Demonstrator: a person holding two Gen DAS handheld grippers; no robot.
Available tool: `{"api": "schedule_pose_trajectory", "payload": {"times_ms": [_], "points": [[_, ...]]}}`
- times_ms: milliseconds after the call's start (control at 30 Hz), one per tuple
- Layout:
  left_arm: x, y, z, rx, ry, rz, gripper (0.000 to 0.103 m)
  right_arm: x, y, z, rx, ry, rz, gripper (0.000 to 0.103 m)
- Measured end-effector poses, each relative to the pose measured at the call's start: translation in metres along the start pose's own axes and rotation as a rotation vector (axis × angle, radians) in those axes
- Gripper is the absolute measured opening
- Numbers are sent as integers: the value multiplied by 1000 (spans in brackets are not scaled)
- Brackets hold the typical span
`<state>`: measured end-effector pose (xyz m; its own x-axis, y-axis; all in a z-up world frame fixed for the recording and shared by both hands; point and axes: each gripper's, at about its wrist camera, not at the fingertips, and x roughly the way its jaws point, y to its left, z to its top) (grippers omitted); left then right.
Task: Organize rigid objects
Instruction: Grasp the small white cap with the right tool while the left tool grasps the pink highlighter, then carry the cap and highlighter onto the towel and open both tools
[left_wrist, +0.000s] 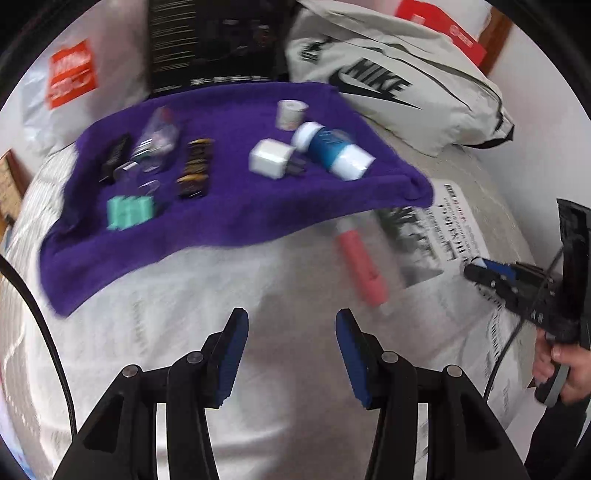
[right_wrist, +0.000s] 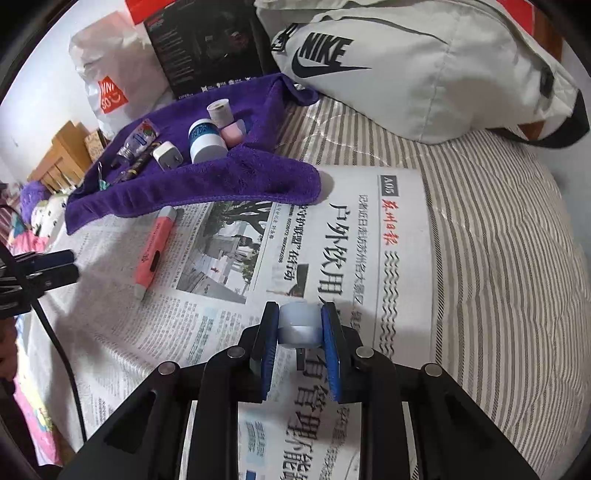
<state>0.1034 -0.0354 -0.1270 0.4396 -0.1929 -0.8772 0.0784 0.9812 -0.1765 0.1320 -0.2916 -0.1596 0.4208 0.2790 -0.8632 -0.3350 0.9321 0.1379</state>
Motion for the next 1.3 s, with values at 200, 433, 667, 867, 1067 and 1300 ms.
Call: {"api": "schedule_pose_trajectory", "payload": {"times_ms": [200, 433, 667, 867, 1067, 1300], "points": [[24, -39, 26, 45, 14, -3, 47, -7, -8, -7, 40, -4, 37, 24], [51, -54, 28, 33, 24, 94, 47, -11, -6, -12, 30, -3, 57, 24], [54, -71, 31, 75, -1, 145, 26, -9, 3, -16, 11, 3, 89, 24], [45, -47, 24, 9, -11, 56, 16, -12, 7, -17, -1, 1, 102, 24], [25, -15, 12, -57, -19, 9, 16, -14, 11, -12, -19, -2, 102, 24], [6, 8, 11, -65, -52, 11, 16, -9, 25, 2, -47, 3, 140, 24]]}}
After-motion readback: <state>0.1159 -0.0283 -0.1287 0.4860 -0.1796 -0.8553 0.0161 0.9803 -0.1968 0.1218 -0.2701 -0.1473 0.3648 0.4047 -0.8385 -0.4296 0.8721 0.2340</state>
